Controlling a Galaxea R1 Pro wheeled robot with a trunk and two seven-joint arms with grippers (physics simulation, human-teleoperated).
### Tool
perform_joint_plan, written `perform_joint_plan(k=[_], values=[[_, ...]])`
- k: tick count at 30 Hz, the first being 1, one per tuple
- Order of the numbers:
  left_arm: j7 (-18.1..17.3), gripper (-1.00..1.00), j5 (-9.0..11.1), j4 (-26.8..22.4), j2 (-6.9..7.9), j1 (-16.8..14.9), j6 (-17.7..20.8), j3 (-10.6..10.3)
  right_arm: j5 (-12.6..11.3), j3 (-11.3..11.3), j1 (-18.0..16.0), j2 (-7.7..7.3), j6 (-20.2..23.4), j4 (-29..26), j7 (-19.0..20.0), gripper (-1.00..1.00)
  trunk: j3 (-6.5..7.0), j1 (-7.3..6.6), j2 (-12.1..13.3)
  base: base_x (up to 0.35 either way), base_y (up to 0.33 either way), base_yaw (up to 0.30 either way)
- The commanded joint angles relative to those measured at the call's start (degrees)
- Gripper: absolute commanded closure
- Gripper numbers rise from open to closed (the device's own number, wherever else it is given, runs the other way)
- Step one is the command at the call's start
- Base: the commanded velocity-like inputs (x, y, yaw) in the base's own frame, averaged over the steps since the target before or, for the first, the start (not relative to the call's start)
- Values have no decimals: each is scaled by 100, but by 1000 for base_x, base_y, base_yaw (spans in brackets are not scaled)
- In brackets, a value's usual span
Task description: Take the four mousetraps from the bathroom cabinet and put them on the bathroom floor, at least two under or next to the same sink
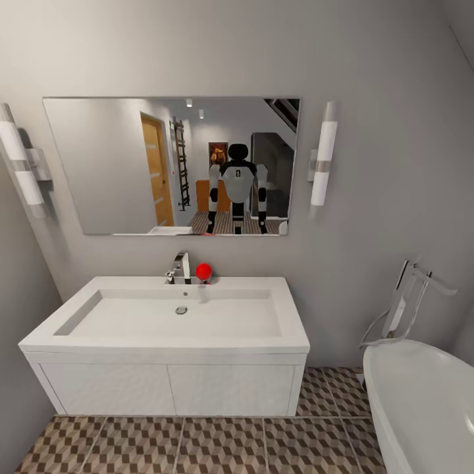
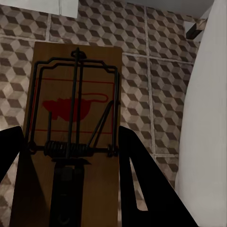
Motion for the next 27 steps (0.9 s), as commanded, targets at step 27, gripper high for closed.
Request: perform_joint_plan(k=[27], values=[[112,100,2,17,-49,-8,-27,-49,-15,47,-11,2,-31,23,-17,100,-497,596,-1096,7,0,0]])
